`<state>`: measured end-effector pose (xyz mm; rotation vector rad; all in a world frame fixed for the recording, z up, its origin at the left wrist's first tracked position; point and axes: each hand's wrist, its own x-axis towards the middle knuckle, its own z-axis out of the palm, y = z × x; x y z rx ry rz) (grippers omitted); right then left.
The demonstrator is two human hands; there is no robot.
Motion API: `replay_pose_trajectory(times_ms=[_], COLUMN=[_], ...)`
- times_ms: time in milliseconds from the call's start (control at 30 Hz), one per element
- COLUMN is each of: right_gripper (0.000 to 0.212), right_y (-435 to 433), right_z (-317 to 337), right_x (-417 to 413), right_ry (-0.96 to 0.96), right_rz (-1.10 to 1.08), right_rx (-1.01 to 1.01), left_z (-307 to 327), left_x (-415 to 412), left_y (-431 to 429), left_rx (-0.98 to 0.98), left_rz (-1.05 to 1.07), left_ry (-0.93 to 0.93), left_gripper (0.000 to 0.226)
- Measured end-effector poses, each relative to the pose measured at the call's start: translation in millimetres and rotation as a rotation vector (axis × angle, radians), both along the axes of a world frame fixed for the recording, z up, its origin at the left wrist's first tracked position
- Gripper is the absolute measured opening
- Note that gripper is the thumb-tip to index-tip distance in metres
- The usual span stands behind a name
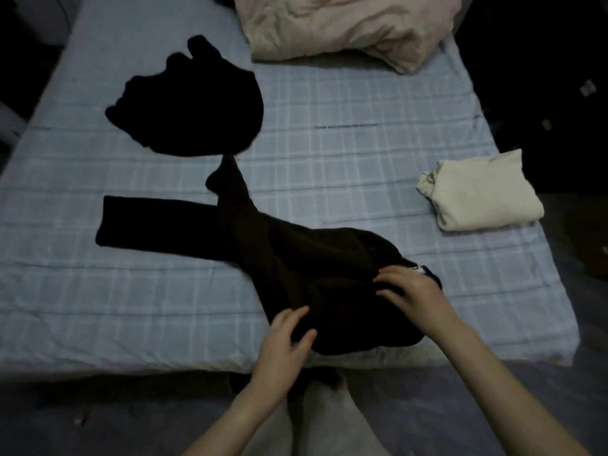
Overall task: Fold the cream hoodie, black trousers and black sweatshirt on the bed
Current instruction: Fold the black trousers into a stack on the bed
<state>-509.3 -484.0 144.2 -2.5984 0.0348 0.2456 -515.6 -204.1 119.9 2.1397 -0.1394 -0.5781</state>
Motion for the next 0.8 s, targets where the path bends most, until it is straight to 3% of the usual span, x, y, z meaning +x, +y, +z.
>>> replay_pose_trajectory(times_ms=[67, 100, 233, 367, 533, 633, 733, 800], right_gripper=[0.033, 0.034, 0.027, 0.036, 0.043, 0.044, 0.049, 0.052], right_y=[-13.4, -18.2, -26.1, -17.6, 48.4, 107.4, 150.7, 163.4], right_z=[-42.8, -59.6, -102.1, -140.8, -194.0, -222.1, -254.6, -278.7], right_x=[-18.5, -23.4, 3.6, 63.7, 130.5, 166.9, 192.1, 197.7], right_ry=[0.356, 0.424, 0.291, 0.16, 0.011, -0.027, -0.045, -0.046], right_rz=[0.015, -0.007, -0.187, -0.256, -0.143, -0.043, 0.023, 0.072], right_rx=[0.005, 0.029, 0.158, 0.135, 0.261, 0.38, 0.421, 0.308], left_z=[-23.8, -32.0, -65.2, -117.0, -181.4, -215.1, -252.1, -274.6], left_x=[-0.8, 8.0, 84.9, 172.5, 253.5, 290.5, 303.9, 300.0], left_y=[-4.7, -6.5, -13.9, -20.5, -6.4, 8.0, 20.1, 28.4], left_rx=[0.112, 0.143, 0.233, 0.35, 0.592, 0.648, 0.592, 0.481], left_rz=[-0.106, -0.109, -0.078, 0.095, 0.284, 0.276, 0.221, 0.221], left_ry=[0.125, 0.134, -0.058, -0.176, -0.3, -0.336, -0.35, -0.407], left_gripper=[0.049, 0.051, 0.05, 0.059, 0.078, 0.083, 0.08, 0.068])
